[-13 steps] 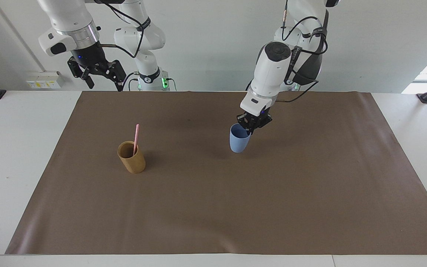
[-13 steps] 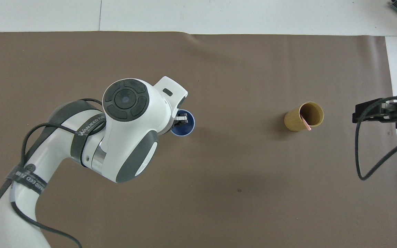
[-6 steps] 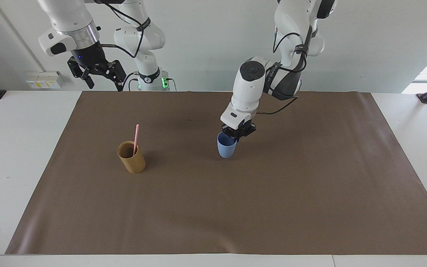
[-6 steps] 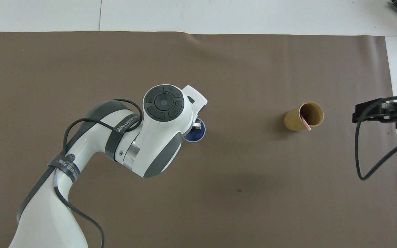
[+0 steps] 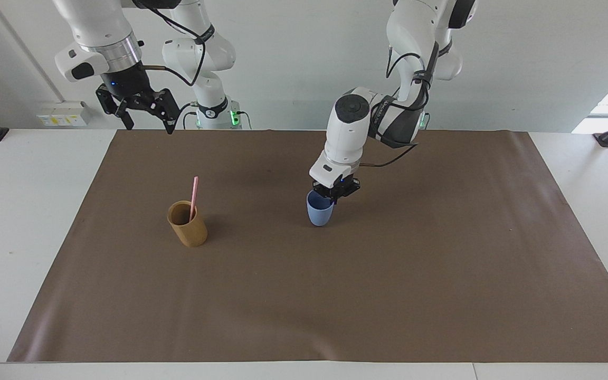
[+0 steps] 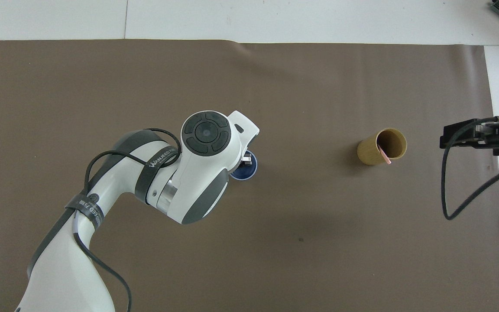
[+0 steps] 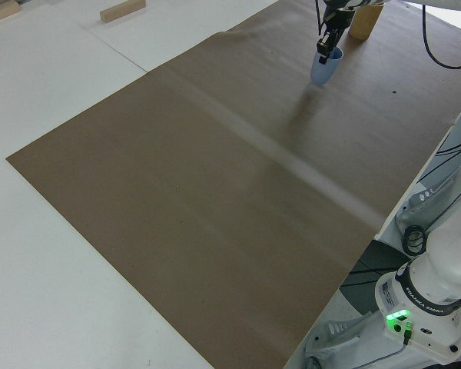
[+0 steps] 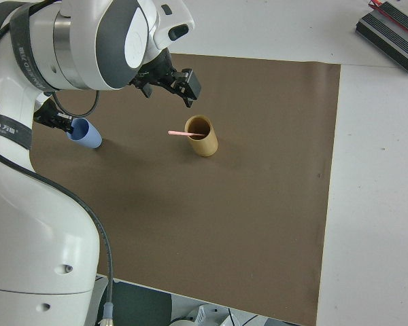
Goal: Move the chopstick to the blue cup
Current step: 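Slide the blue cup toward the table center with the left gripper, then release the cup and withdraw the left gripper while the right gripper reaches the tan cup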
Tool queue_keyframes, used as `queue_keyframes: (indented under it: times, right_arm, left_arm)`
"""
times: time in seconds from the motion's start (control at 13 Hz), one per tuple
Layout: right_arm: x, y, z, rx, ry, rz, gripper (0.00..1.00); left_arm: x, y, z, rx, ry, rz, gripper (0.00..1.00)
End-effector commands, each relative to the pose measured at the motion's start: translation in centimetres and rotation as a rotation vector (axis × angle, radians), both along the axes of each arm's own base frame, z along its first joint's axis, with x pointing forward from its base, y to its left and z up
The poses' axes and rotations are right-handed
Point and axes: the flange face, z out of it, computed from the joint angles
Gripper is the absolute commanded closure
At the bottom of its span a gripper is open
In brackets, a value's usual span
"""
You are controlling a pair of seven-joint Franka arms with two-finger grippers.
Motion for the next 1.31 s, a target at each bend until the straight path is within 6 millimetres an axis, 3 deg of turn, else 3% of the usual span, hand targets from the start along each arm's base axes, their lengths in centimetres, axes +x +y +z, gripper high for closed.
queue_keyframes:
  times: [0.0,0.08,0.23,0.31,0.54,0.69,0.77,0.92,1.08,1.23]
  right_arm:
    - [-0.7,-0.1,-1.0,0.008,-0.015,-0.002,0.0]
    - [-0.6,-0.1,-1.4,0.007,-0.021,-0.002,0.0]
    - [-0.5,0.4,-2.6,0.006,-0.003,0.01,0.0]
    - [0.0,0.6,-3.4,0.007,-0.016,0.014,0.0]
    - [0.6,2.0,-6.4,0.005,-0.015,0.038,0.0]
    - [0.6,3.1,-8.4,-0.019,-0.01,0.067,0.0]
    - [0.5,4.6,-9.5,-0.028,-0.011,0.095,0.0]
    - [0.3,5.1,-11.5,-0.074,-0.011,0.124,0.0]
    - [0.3,5.9,-13.1,-0.106,-0.014,0.157,0.0]
    - [0.5,6.0,-14.4,-0.114,-0.016,0.166,0.09]
  left_arm:
    - [-0.5,-0.2,-1.2,0.005,-0.029,0.001,1.0]
    - [-0.7,-0.4,-1.2,0.006,-0.028,-0.008,1.0]
    - [-0.1,-0.3,-0.5,0.007,-0.027,-0.005,0.07]
    - [0.2,0.0,0.1,0.01,-0.025,-0.001,0.0]
    - [1.2,2.9,4.9,0.012,-0.029,0.034,0.0]
    - [1.8,6.1,8.3,0.003,-0.044,0.047,0.0]
    - [2.0,8.4,10.2,0.004,-0.045,0.04,0.0]
    - [2.1,14.0,13.7,0.017,-0.028,0.019,0.0]
    - [2.4,19.0,15.2,0.032,0.01,-0.025,0.0]
    - [3.0,23.4,15.2,0.039,0.038,-0.044,0.0]
